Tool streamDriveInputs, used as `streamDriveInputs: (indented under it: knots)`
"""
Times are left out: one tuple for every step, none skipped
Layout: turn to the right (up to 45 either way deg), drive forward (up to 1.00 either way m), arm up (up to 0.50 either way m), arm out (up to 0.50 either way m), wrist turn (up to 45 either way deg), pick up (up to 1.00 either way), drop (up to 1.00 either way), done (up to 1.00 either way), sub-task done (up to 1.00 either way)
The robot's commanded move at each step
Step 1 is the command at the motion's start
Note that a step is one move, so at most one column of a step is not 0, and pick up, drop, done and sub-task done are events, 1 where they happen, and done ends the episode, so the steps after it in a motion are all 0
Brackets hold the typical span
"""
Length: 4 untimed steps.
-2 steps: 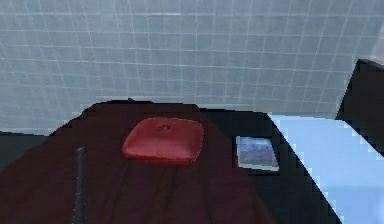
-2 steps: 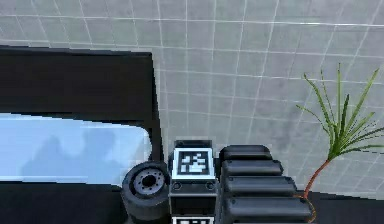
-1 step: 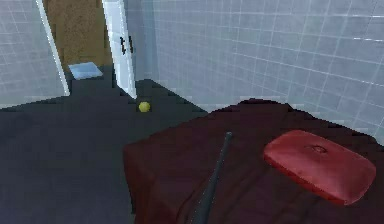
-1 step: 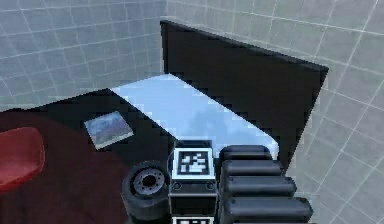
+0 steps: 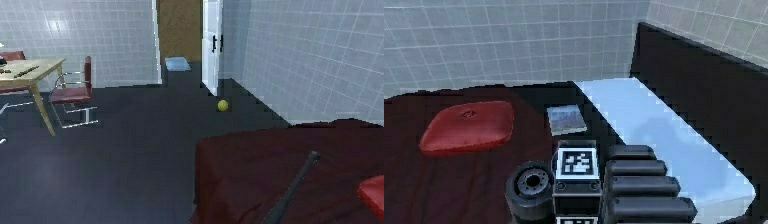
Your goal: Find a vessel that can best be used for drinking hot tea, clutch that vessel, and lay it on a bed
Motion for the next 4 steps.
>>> streamDriveInputs:
  knots:
    - [0.0,0.00,0.00,0.48,0.0,0.00,0.00,0.00,0.00]
    - [0.0,0.00,0.00,0.00,45.0,0.00,0.00,0.00,0.00]
    - [0.0,0.00,0.00,0.00,24.0,0.00,0.00,0.00,0.00]
    - [0.0,0.00,-0.20,0.00,0.0,0.00,0.00,0.00,0.00]
